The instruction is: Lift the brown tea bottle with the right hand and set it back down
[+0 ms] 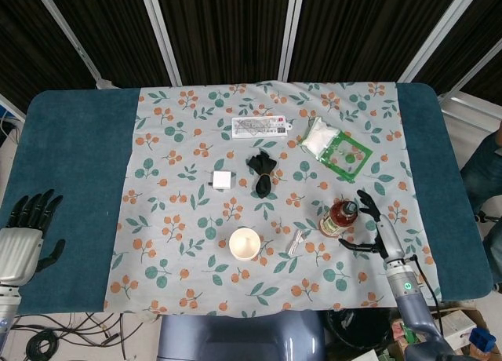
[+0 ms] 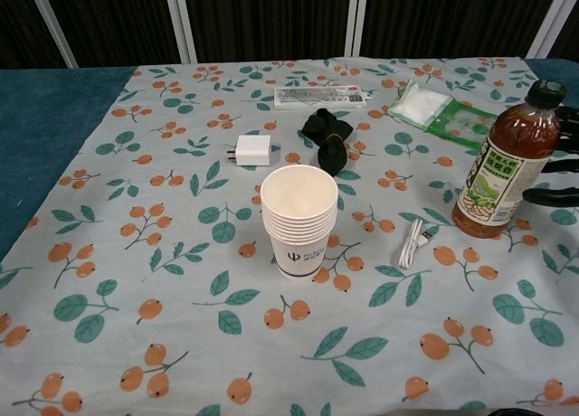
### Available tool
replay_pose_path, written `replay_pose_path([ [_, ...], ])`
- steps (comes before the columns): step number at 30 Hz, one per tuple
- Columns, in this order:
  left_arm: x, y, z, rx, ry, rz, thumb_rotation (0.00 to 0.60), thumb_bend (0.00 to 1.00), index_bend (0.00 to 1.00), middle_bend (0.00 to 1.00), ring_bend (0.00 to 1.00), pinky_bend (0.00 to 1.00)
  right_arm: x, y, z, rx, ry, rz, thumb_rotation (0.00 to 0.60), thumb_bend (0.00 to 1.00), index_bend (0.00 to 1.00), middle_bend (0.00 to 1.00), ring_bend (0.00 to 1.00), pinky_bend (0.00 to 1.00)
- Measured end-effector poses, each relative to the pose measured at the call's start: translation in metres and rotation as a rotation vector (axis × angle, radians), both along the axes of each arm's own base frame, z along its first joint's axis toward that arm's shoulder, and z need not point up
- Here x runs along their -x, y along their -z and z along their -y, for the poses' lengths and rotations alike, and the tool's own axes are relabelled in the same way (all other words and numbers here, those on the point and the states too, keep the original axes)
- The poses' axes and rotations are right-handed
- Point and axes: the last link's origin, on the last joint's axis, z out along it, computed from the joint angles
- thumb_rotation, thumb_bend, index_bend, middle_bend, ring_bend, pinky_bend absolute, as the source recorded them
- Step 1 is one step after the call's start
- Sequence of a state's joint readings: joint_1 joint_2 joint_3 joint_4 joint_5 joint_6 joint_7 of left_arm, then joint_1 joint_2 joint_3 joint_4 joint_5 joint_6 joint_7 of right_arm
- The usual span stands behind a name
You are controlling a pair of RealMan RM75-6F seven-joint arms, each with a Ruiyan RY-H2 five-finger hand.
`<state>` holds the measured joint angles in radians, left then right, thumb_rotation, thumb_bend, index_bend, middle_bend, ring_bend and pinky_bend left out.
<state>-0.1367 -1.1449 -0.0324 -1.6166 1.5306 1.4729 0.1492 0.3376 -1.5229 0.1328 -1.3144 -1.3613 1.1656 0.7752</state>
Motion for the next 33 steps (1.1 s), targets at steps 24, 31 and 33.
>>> replay_pose_path([
  [24, 0.003, 0.000, 0.000, 0.002, -0.043, -0.013, 0.600, 0.38, 0.00, 0.00, 0.00, 0.00, -0.001, 0.031, 0.031, 0.006, 0.026, 0.113, 0.600, 0.28, 0.26, 0.23, 0.24, 0.21],
  [31, 0.004, 0.000, 0.001, 0.006, -0.058, -0.014, 0.600, 0.38, 0.00, 0.00, 0.00, 0.00, -0.007, 0.034, 0.033, 0.002, -0.006, 0.118, 0.600, 0.32, 0.37, 0.38, 0.40, 0.38],
  [33, 0.004, 0.000, 0.001, 0.008, -0.064, -0.014, 0.600, 0.38, 0.00, 0.00, 0.00, 0.00, -0.009, 0.034, 0.034, -0.001, -0.012, 0.120, 0.600, 0.35, 0.41, 0.42, 0.44, 0.41],
])
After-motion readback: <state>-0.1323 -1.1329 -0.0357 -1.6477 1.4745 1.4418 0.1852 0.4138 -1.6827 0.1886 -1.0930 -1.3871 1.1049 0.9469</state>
